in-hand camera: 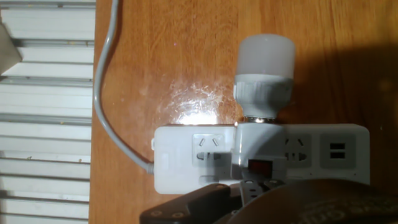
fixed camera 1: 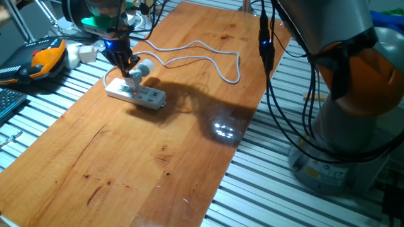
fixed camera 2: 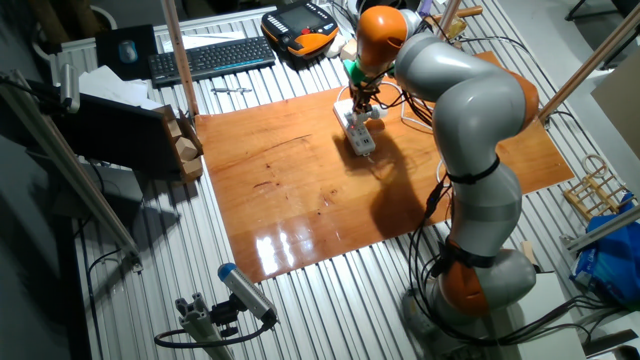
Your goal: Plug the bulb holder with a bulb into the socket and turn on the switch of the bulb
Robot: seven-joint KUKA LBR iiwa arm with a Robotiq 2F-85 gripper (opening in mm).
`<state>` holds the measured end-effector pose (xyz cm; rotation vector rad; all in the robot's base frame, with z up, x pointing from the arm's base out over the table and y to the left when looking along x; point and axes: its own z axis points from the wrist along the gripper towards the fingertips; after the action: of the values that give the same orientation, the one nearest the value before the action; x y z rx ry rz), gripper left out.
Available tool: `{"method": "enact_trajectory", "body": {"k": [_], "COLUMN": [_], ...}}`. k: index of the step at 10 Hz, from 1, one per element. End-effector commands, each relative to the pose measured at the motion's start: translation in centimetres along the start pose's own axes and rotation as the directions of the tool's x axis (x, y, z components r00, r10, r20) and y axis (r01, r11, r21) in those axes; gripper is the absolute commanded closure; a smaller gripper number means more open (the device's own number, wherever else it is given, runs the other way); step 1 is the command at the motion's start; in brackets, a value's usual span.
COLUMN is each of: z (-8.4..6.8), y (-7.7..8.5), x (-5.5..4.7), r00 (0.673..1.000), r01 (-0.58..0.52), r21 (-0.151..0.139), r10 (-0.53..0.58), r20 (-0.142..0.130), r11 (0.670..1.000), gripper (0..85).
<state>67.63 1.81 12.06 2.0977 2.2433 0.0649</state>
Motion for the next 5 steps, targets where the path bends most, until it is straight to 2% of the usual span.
{"method": "enact_trajectory", "body": {"k": [1, 5], "z": [0.05, 0.54], "y": [0.00, -0.02], "x": [0.01, 0.01], "r00": [1.000, 1.000], "r01": [0.000, -0.005], "r21": [0.002, 0.002], "r10": [0.000, 0.005], "r20": [-0.002, -0.011], "r11": [1.000, 1.000], "gripper": [85.0, 85.0]}}
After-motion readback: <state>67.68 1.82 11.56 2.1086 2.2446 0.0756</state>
